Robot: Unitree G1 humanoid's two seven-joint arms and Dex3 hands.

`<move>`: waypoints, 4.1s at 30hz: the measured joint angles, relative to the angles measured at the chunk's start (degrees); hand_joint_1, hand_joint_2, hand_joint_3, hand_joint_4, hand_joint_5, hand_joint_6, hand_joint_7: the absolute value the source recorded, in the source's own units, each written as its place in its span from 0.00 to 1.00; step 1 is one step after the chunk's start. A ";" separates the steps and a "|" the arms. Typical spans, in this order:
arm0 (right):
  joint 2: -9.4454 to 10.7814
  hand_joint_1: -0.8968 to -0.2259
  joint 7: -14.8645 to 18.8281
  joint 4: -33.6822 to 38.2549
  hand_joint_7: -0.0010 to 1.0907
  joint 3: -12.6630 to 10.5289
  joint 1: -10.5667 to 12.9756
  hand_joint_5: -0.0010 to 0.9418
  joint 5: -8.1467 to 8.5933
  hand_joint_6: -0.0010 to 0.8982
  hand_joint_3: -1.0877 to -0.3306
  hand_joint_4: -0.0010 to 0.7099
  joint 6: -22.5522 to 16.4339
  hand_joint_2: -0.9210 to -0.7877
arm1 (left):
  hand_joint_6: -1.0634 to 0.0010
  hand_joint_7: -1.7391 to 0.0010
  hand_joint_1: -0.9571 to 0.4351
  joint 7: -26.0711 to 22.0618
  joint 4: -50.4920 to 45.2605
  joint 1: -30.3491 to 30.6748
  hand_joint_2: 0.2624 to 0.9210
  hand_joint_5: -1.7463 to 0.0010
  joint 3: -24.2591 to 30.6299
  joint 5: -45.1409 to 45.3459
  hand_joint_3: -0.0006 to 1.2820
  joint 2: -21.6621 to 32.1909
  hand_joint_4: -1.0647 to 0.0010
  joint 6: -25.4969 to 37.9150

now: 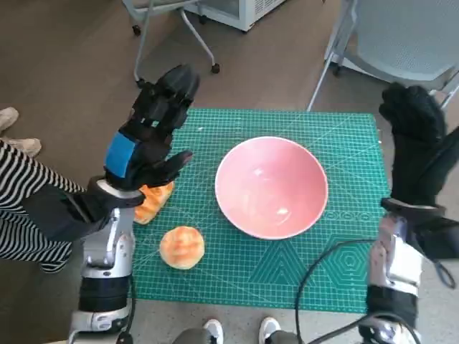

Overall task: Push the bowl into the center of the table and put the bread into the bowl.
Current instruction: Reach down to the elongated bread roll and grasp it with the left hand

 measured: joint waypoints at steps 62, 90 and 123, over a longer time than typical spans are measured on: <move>-0.37 0.30 1.79 -11.34 0.48 5.79 1.07 0.01 0.06 0.13 0.59 0.31 7.98 0.00 | 0.82 0.95 0.54 -7.20 -27.26 11.23 0.68 1.00 2.64 22.35 0.00 36.41 0.94 35.24; 0.67 0.30 1.78 -11.47 0.48 5.80 1.63 0.01 1.21 0.13 0.60 0.32 8.43 0.00 | 0.81 0.99 0.40 -1.76 -25.71 10.47 0.80 1.00 -12.89 35.40 0.01 33.24 0.89 53.18; 0.78 0.30 1.79 -11.14 0.47 5.82 1.71 0.00 1.27 0.13 0.60 0.30 8.44 0.00 | 0.54 0.94 0.45 8.28 7.38 1.23 0.88 0.93 -20.14 40.21 0.00 21.96 0.42 45.54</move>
